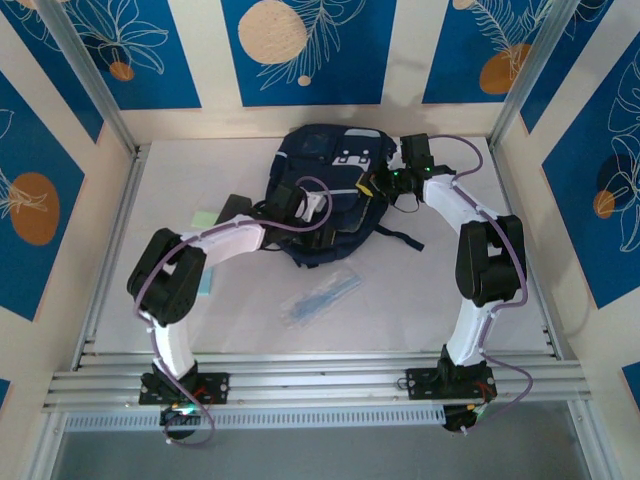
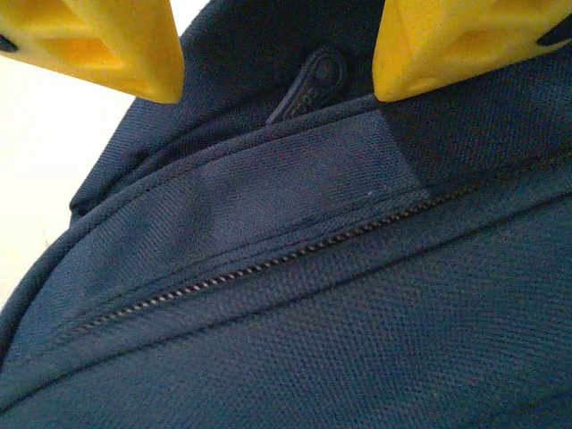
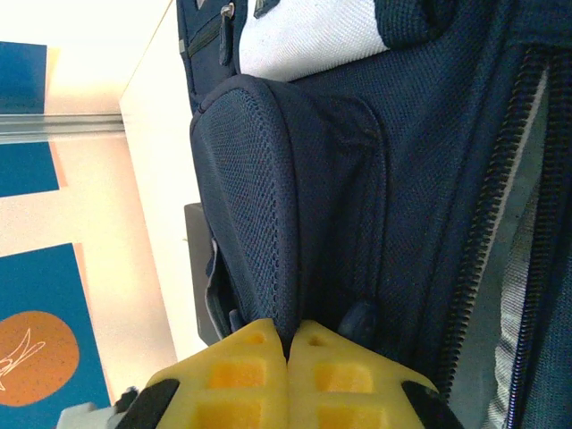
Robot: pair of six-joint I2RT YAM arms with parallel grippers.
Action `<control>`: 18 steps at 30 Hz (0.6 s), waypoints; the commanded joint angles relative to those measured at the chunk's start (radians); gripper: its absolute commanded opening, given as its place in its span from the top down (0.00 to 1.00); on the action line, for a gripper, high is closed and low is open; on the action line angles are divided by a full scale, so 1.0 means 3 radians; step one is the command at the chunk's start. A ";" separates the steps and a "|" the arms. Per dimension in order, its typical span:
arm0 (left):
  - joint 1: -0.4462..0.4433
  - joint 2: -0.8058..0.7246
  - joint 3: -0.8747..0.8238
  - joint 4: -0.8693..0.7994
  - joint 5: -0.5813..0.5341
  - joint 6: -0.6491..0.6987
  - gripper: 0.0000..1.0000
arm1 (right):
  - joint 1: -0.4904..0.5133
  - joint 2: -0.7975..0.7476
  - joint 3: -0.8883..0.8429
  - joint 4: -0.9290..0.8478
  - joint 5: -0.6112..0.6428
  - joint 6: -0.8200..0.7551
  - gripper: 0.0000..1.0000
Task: Pack the student bag
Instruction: Unzip the student bag at the top-center of the table.
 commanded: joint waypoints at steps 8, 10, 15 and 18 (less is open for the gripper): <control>-0.0065 -0.0043 -0.0047 -0.0300 -0.0155 -0.0268 0.43 | -0.0080 -0.0126 0.0150 0.0241 -0.0279 0.0048 1.00; -0.0066 -0.0060 -0.0091 -0.0262 -0.0119 -0.0390 0.44 | -0.0087 -0.0135 0.0150 0.0240 -0.0272 0.0048 1.00; -0.0074 -0.0018 -0.0068 -0.0157 -0.0067 -0.0578 0.44 | -0.0098 -0.0152 0.0113 0.0290 -0.0286 0.0076 1.00; -0.0071 0.0073 0.0063 -0.0106 -0.0021 -0.0568 0.45 | -0.0079 -0.0147 0.0105 0.0344 -0.0320 0.0099 1.00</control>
